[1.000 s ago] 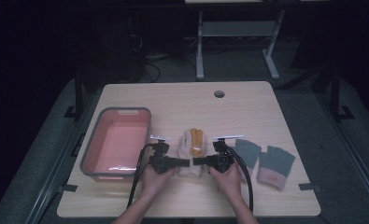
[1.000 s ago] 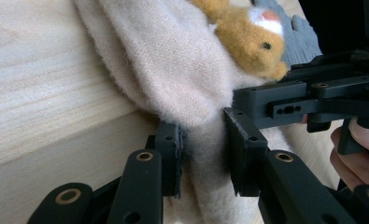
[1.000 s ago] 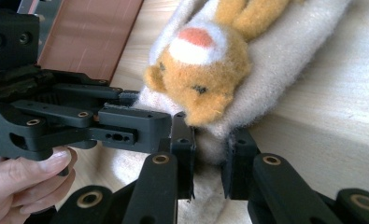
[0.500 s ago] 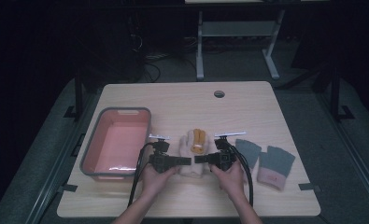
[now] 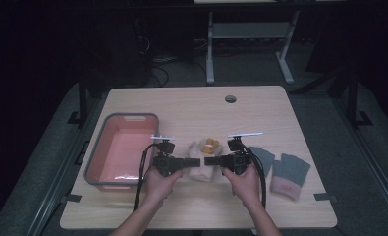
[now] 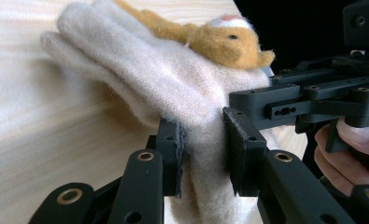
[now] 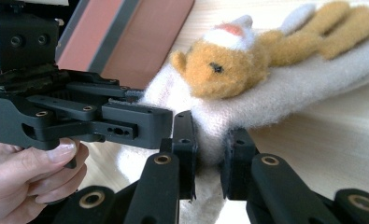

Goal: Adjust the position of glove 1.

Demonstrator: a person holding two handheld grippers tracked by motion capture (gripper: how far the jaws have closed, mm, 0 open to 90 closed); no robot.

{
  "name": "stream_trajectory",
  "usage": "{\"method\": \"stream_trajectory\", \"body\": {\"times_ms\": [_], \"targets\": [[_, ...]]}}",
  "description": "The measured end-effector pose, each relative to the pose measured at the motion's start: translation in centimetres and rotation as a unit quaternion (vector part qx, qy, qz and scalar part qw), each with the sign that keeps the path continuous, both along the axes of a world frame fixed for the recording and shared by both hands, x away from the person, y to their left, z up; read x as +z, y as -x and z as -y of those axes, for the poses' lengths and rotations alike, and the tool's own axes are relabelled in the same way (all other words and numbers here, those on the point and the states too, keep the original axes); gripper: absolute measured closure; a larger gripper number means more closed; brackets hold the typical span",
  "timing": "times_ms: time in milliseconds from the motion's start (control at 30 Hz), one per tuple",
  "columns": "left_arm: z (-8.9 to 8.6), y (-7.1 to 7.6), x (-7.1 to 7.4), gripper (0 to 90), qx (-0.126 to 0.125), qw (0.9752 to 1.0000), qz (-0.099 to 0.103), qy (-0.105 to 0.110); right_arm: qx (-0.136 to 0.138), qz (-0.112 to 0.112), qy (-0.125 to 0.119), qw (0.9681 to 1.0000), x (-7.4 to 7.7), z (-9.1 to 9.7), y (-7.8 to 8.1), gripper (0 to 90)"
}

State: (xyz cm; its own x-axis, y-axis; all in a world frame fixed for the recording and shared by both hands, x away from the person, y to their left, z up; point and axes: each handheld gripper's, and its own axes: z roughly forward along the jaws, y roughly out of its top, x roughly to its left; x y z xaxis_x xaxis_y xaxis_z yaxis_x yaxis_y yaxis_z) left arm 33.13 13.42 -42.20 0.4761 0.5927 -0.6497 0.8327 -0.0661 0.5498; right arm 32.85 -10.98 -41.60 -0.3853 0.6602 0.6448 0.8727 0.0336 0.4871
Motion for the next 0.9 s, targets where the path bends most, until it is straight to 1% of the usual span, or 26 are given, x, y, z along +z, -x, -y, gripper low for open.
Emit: {"method": "stream_trajectory", "body": {"times_ms": [167,300,367,400,433,533,567,800,833,900], "targets": [[-0.3,-0.2,1.1,69.2,-0.001,0.9999,0.009,0.005,0.005,0.012,-0.004,0.9999,1.3,-0.1,-0.3,78.4],[-0.6,-0.3,1.9,69.3,0.002,0.9998,0.016,0.008,0.009,0.019,-0.002,0.9998,2.2,-0.3,-0.6,78.3],[-0.8,-0.4,2.3,69.3,0.003,0.9998,0.017,0.011,0.011,0.02,-0.004,0.9997,2.6,-0.5,-0.7,78.4],[-1.0,-0.4,2.7,69.3,0.004,0.9997,0.022,0.012,0.015,0.023,-0.002,0.9996,3.1,-0.6,-0.9,78.3],[-1.0,-0.4,2.7,69.3,0.004,0.9997,0.022,0.012,0.015,0.023,-0.002,0.9996,3.1,-0.6,-0.9,78.3],[-1.4,-0.5,3.5,69.3,0.006,0.9995,0.026,0.017,0.018,0.026,-0.004,0.9995,3.7,-0.9,-1.1,78.3],[-1.6,-0.6,3.8,69.3,0.007,0.9994,0.029,0.017,0.019,0.025,-0.005,0.9995,4.0,-1.0,-1.2,78.4],[-2.9,-1.1,5.6,69.3,0.009,0.9988,0.043,0.023,0.028,0.041,-0.003,0.9987,6.0,-2.2,-1.9,78.4],[-3.1,-1.2,5.9,69.4,0.01,0.9987,0.043,0.025,0.029,0.04,-0.003,0.9988,6.3,-2.4,-2.0,78.3],[-3.5,-1.4,6.6,69.3,0.012,0.9983,0.051,0.025,0.033,0.046,-0.004,0.9984,7.0,-2.7,-2.3,78.4]]}}
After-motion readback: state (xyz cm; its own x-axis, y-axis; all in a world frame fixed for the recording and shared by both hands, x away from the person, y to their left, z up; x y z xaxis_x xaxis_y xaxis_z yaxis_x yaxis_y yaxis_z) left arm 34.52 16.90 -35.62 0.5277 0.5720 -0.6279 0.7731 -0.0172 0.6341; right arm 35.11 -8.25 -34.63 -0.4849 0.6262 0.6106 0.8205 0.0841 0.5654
